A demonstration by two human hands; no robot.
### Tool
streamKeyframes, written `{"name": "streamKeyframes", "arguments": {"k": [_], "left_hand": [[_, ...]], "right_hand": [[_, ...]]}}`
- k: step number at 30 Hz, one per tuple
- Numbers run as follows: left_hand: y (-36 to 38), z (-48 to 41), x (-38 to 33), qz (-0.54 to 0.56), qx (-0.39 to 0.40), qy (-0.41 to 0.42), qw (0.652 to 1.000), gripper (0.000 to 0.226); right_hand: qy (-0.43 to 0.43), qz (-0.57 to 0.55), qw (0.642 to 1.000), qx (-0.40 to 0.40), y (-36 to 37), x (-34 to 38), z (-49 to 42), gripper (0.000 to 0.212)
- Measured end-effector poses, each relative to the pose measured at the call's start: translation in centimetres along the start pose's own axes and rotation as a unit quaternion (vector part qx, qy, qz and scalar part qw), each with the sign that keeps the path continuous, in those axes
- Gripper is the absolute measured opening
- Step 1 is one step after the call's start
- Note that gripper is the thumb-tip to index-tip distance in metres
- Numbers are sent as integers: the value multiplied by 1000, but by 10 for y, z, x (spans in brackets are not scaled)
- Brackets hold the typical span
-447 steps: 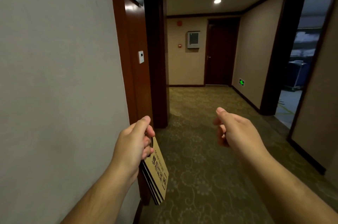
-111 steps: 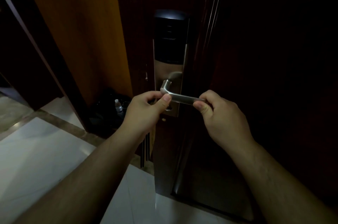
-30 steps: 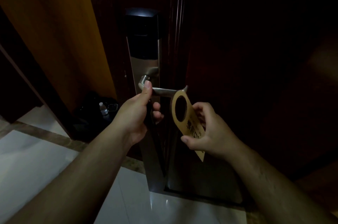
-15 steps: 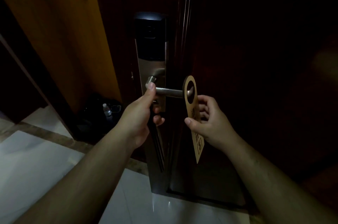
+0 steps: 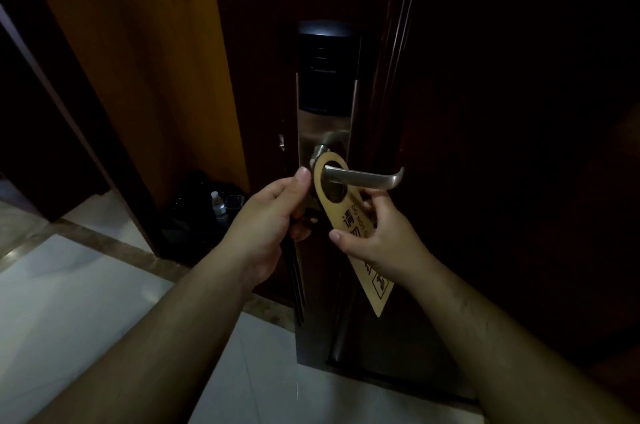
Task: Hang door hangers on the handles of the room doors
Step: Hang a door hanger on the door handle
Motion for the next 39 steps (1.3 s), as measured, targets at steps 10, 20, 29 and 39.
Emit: {"name": "streamKeyframes", "arguments": {"k": [10, 20, 29, 39], "left_hand": [[-21, -12, -3, 21, -63, 1, 998, 24], [-29, -18, -3, 43, -85, -27, 995, 28], [-31, -17, -4, 13, -50, -32, 998, 30], [-18, -26, 3, 48, 0, -69, 996, 49]], "right_hand": [[11, 27, 999, -35, 19, 5, -10, 38], [59, 48, 990, -120, 16, 8, -20, 17], [117, -13, 976, -181, 13, 4, -29, 13], [147, -48, 967, -203, 1, -9, -8, 25]]}}
Point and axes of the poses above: each hand's wrist, its own z-axis away from the middle knuckle, its own y-axis out of the palm, x = y × z, the point moved 5 cm from there along -z, towards the middle knuckle, and after that the axes turned 13 degrees about -y, right-handed, at the moved point
